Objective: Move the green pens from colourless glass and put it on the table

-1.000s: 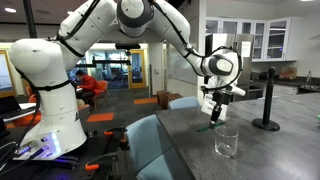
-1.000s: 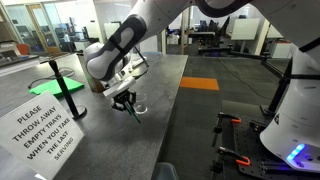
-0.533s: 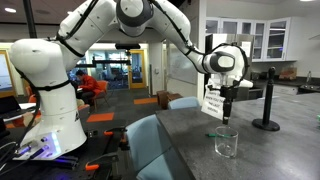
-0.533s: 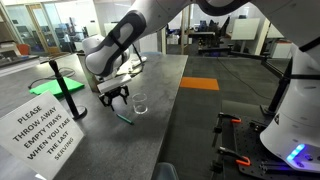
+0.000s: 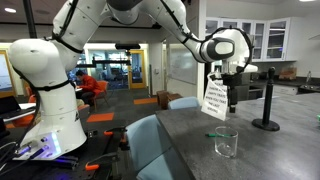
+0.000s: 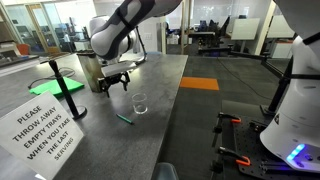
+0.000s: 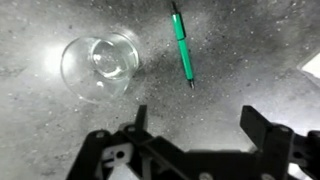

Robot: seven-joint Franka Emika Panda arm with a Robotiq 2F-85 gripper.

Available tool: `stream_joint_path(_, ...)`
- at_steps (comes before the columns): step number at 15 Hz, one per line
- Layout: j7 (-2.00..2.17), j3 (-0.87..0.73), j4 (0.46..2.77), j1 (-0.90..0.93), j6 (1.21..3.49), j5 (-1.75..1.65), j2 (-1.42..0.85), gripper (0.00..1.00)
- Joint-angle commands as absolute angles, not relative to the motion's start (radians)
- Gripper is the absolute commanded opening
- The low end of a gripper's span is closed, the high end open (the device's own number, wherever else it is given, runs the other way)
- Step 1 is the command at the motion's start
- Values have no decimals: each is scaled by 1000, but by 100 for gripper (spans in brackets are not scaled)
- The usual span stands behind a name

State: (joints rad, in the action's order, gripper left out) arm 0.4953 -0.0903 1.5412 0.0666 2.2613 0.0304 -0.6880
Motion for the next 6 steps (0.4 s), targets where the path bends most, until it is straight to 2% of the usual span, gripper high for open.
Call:
stream_joint_path(1,407,-94,1676,63,2271,8,-555,100)
stream_joint_path(6,313,-91,1800,49,2308,-36,-407,100)
